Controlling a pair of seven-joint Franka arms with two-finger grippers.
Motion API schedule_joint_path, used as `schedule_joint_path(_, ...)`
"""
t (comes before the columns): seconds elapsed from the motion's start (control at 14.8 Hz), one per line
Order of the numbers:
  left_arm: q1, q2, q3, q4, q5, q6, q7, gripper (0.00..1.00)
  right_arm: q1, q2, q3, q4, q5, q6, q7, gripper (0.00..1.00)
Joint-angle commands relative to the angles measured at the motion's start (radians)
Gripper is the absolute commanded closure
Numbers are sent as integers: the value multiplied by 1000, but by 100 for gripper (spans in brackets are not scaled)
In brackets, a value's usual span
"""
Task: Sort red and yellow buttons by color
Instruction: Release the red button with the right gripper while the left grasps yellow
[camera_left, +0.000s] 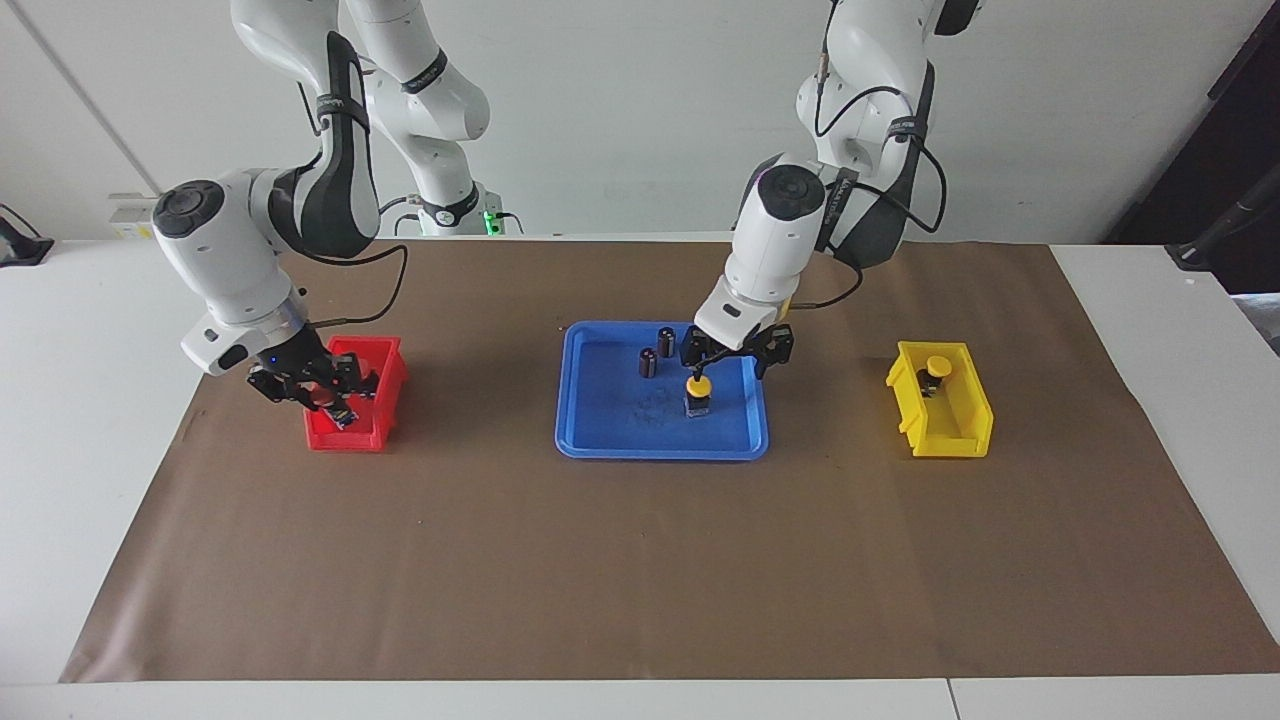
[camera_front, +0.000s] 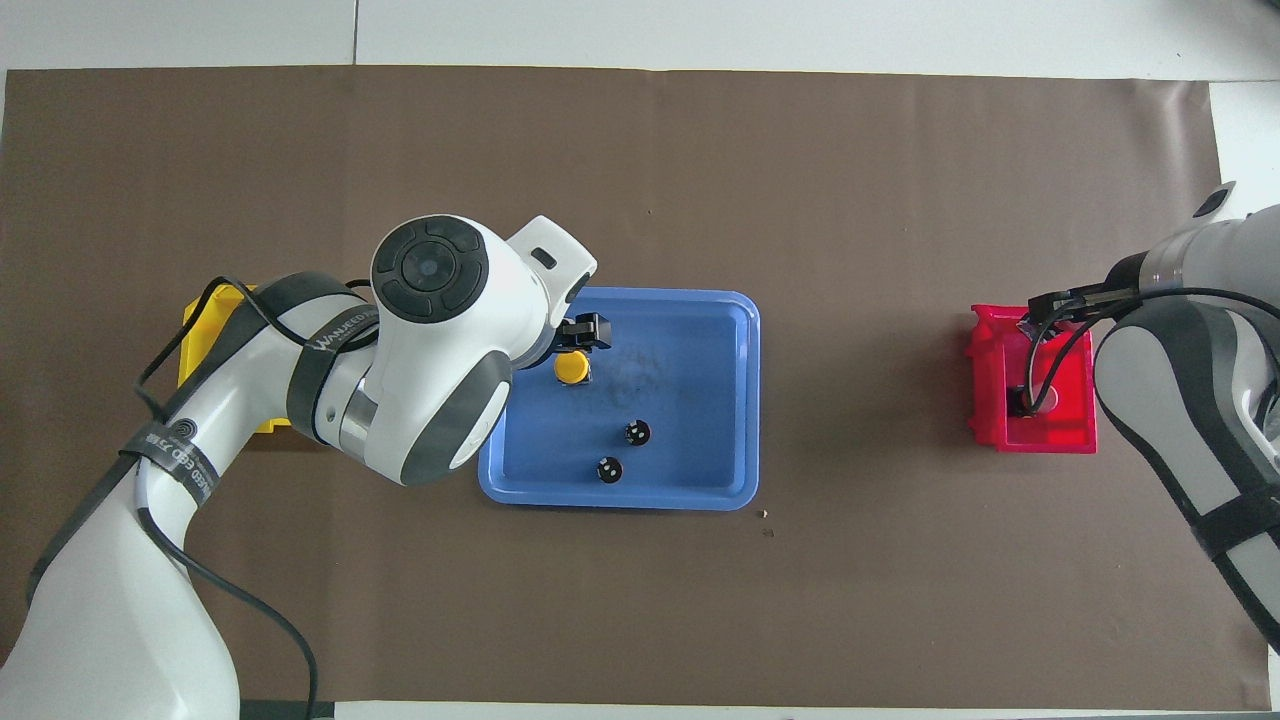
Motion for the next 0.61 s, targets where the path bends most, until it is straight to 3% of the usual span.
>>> schedule_joint_path(0.0, -36, 27, 18, -39, 23, 68, -53, 0, -16, -61, 8, -103, 17, 71, -39, 84)
schedule_joint_path(0.14, -39, 52, 18, -41, 42, 70, -56, 0, -14, -79, 8, -142, 17, 77, -44, 84)
schedule_joint_path(0.2, -44, 53, 18, -52, 42, 67, -61, 4, -14, -81, 8, -149, 17, 80, -44, 84)
schedule_joint_path(0.27, -51, 52, 18, -55, 42, 62, -82, 16, -14, -80, 8, -150, 17, 83, -58, 84)
schedule_joint_path(0.34, -52, 52, 17, -52, 42, 53, -133, 99, -17, -75, 7, -156, 17, 97, -91, 84)
schedule_joint_path(0.54, -64, 55, 17, -35, 42, 52, -181, 99, -31, -76, 7, -191, 17, 149, -110, 84)
